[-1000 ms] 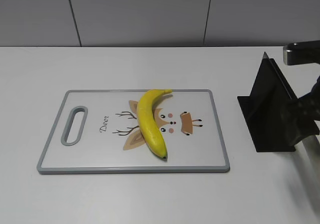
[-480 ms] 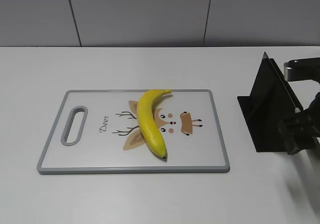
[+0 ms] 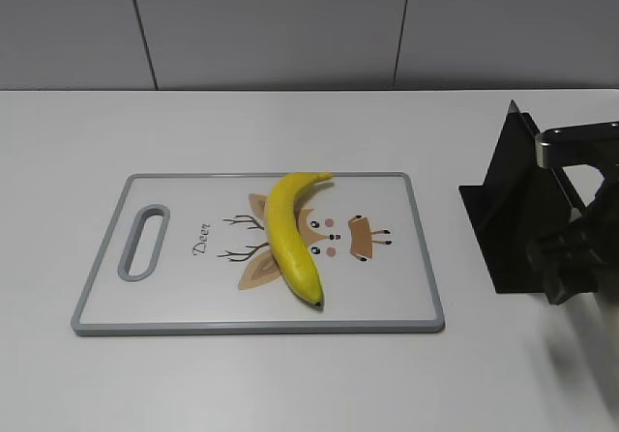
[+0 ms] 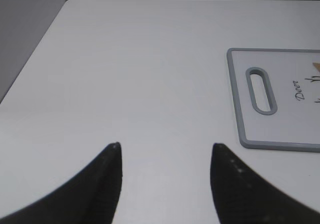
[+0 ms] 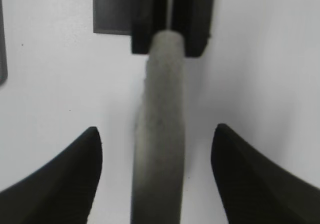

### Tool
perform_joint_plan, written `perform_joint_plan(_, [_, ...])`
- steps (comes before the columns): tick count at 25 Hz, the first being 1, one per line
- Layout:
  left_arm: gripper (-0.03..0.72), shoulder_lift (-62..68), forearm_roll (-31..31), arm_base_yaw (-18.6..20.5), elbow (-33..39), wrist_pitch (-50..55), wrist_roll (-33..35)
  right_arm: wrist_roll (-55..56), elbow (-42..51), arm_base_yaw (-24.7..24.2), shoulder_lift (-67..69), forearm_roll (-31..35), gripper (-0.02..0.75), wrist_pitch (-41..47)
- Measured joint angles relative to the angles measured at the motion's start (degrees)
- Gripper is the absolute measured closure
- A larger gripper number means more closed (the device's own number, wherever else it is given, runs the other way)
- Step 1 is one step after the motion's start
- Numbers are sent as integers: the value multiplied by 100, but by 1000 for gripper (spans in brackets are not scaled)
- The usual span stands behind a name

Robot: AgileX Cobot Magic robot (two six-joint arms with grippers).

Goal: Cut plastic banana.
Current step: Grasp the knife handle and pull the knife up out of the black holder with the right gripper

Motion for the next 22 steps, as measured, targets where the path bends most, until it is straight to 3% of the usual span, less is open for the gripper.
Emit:
perform_joint_plan(3, [136, 0, 0, 0, 0, 0, 0, 4, 0, 0, 0, 0, 248, 51])
perform_joint_plan(5, [136, 0, 1, 0, 0, 0, 0, 4, 0, 0, 0, 0, 327, 66])
perform_joint_plan(8, [136, 0, 1, 0, 0, 0, 0, 17, 0, 0, 0, 27, 573, 72])
perform_joint_plan(22, [136, 0, 1, 0, 0, 0, 0, 3, 0, 0, -310, 132, 566, 122])
